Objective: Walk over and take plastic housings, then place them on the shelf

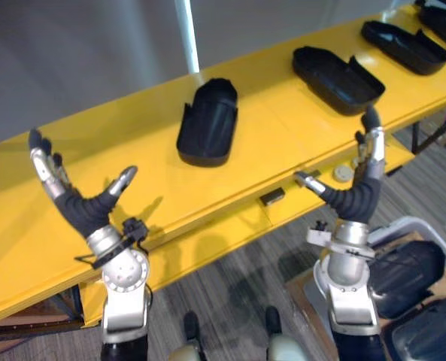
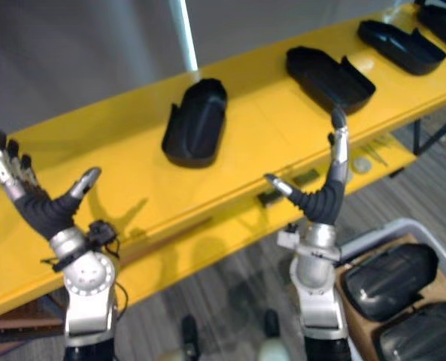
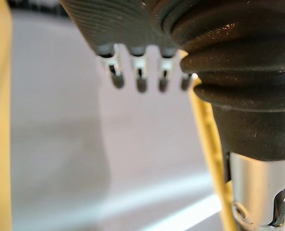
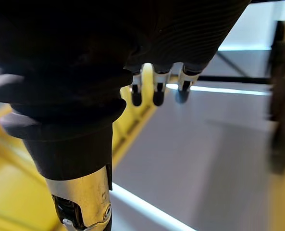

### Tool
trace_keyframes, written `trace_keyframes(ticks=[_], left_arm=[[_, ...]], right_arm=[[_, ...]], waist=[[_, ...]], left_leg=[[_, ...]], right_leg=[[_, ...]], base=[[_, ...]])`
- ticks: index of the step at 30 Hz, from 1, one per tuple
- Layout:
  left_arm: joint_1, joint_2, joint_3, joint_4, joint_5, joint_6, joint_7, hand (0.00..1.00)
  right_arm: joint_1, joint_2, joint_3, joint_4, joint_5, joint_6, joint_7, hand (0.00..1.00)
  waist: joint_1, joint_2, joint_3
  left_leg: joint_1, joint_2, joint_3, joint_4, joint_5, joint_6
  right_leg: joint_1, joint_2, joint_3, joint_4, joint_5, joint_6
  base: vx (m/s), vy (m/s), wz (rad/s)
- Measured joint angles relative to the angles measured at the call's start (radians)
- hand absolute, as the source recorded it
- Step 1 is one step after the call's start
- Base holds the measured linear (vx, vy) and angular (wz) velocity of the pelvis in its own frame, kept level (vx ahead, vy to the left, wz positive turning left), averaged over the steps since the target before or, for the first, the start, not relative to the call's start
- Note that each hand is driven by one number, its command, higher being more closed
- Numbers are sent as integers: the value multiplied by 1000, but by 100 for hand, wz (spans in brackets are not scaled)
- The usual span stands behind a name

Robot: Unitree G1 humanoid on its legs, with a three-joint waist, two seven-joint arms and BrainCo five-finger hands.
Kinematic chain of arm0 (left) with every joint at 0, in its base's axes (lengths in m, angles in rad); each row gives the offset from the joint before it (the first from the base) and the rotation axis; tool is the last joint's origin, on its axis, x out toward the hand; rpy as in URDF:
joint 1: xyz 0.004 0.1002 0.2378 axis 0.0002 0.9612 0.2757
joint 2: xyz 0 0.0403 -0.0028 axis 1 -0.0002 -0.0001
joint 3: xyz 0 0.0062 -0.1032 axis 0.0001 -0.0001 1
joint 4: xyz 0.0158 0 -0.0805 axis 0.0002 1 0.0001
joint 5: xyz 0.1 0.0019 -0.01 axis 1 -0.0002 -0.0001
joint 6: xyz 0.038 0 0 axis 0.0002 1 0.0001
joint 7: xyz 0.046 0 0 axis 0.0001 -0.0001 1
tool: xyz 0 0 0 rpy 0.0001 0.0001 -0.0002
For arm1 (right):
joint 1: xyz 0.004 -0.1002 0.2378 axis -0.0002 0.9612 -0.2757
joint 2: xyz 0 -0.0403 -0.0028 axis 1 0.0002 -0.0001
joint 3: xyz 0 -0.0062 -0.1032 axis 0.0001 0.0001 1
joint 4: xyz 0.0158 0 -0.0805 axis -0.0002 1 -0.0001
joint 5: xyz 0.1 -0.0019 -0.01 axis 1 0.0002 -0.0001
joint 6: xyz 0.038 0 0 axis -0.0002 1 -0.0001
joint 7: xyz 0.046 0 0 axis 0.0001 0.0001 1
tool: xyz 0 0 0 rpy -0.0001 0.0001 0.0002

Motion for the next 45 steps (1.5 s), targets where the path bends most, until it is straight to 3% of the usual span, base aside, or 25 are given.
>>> trace_keyframes(ticks=[3,8,12,18,24,29,32,37,42,45], left_arm=[[81,-1,76,-2,2,-4,74,0],[170,-1,126,1,-13,-4,65,0],[196,-7,98,16,-102,-12,-10,0],[184,-7,23,77,-211,-17,-129,0],[89,15,-34,98,-249,-38,-170,0],[-25,30,-84,101,-276,-62,-174,0],[-85,57,-118,107,-293,-73,-170,0],[-202,115,-225,176,-293,-83,-156,0],[-233,119,-233,177,-293,-82,-128,0],[-241,122,-237,177,-293,-81,-125,0]], right_arm=[[-19,-21,25,0,-19,-3,-16,0],[-84,-59,90,44,18,-5,9,0],[-268,-60,159,242,188,-2,104,0],[-489,-27,196,584,471,55,199,0],[-675,38,193,821,605,91,209,0],[-814,100,131,949,643,94,185,0],[-847,128,111,960,643,94,159,0],[-890,172,88,996,642,94,122,0],[-891,190,99,1000,640,113,98,0],[-890,195,117,1021,638,123,97,0]], waist=[[23,-12,-17],[45,-40,-38],[74,-59,-51],[121,-59,-50],[146,-45,-42],[166,3,7],[173,18,25],[184,19,63],[184,49,84],[183,53,86]], left_leg=[[6,6,-11,-1,1,-3],[5,5,-59,-1,6,-8],[-14,4,-97,-1,16,-10],[-45,2,-141,-1,32,-12],[-75,2,-173,-1,45,-15],[-88,6,-182,-1,57,-16],[-115,12,-181,-1,62,-17],[-134,26,-181,4,67,-23],[-137,28,-171,5,67,-24],[-151,35,-162,5,67,-24]], right_leg=[[9,5,-10,4,-6,-3],[33,6,-59,20,-29,-3],[34,7,-99,29,-37,-11],[30,9,-141,35,-37,-14],[13,12,-166,45,-40,-20],[-3,16,-169,56,-41,-21],[-28,21,-166,54,-38,-21],[-39,39,-164,31,-15,-32],[-44,40,-157,28,-15,-33],[-64,46,-148,28,-13,-36]], base=[[-2,-21,14],[2,-9,27],[-7,-5,27],[-15,-11,23],[-17,-15,12],[-47,-10,3],[-19,-10,-2],[16,-22,-1],[16,-11,-3],[-3,-18,-10]])
